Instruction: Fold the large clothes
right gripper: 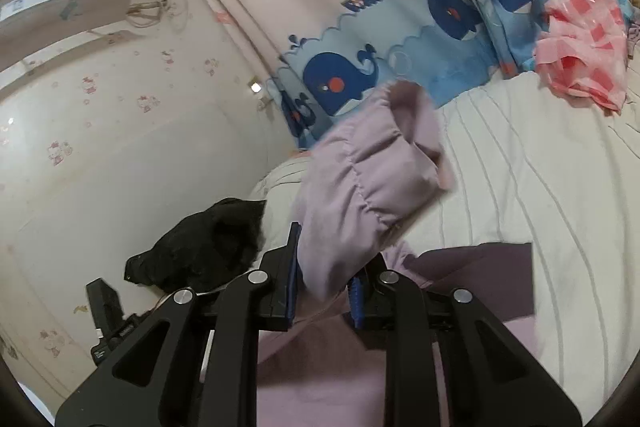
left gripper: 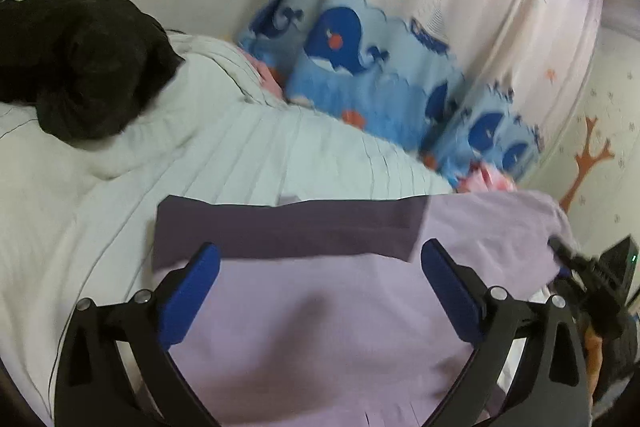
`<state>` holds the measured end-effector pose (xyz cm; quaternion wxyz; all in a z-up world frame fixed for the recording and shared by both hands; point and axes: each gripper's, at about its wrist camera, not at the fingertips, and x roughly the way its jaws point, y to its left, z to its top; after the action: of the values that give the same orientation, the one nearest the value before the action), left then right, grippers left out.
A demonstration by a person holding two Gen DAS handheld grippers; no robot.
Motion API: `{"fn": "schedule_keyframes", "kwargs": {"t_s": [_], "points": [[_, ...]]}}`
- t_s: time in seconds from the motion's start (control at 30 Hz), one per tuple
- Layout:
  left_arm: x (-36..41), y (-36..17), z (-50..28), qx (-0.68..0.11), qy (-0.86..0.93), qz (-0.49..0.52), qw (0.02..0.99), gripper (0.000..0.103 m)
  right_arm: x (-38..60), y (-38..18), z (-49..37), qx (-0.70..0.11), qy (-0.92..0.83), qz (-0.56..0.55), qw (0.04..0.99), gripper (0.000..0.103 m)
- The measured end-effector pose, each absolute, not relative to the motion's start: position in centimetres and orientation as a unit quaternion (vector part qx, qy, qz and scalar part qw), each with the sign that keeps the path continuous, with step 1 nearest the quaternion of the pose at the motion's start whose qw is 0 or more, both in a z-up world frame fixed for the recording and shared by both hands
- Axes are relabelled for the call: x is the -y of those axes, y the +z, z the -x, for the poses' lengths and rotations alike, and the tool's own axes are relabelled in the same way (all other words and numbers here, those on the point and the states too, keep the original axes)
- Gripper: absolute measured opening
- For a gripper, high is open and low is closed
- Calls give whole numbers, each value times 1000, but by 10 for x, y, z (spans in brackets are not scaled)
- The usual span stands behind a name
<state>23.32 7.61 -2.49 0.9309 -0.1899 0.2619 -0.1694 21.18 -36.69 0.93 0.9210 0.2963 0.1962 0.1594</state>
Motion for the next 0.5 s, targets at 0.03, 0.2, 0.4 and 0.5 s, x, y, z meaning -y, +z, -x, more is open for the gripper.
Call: {"fn": "schedule_keyframes", "kwargs": {"t_s": [0.03,0.2,0.4,0.5], "points": [[-78,-34,-241,-276,-166,196,926,96,378,-20,-217,-227,138,-307,914,19],[-66,-137,-278,-406,-117,134,896,96,415,-173,-229,-378,123,-425,813,19],[-67,-117,-272,-402,-120,132,898,96,439,-129,-193,-368,56,-415,830,44],[-87,-88,-263,-356,-135,187,905,96,451,-81,-160,-282,-33,-365,887,51]]}}
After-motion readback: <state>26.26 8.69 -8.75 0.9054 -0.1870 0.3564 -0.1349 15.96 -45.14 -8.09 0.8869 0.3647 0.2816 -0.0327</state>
